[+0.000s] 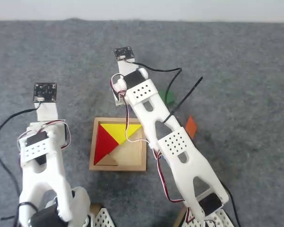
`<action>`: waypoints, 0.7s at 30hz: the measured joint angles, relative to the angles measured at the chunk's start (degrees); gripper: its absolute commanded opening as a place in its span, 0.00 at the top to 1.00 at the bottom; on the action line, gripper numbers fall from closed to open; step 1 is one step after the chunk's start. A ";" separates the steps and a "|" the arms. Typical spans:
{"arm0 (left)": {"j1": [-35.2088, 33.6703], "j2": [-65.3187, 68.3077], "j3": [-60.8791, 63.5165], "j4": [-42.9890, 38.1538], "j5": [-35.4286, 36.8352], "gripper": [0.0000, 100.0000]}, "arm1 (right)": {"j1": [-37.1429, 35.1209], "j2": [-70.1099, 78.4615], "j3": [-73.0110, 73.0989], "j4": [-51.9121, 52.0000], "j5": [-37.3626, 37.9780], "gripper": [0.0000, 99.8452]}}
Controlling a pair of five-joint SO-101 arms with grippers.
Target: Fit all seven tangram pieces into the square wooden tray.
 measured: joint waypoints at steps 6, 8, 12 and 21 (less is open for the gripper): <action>0.00 0.00 0.00 0.00 0.00 0.98 | 0.35 -0.09 0.00 -0.62 1.93 0.76; 0.00 0.00 0.00 0.00 0.00 0.98 | 0.35 -0.09 0.00 -0.70 1.93 0.76; 0.00 0.00 0.00 0.00 0.00 0.98 | 0.35 -0.09 0.00 -0.70 2.11 0.76; 0.00 0.00 0.00 0.00 0.00 0.98 | 0.35 -0.09 -0.09 -0.62 2.29 0.81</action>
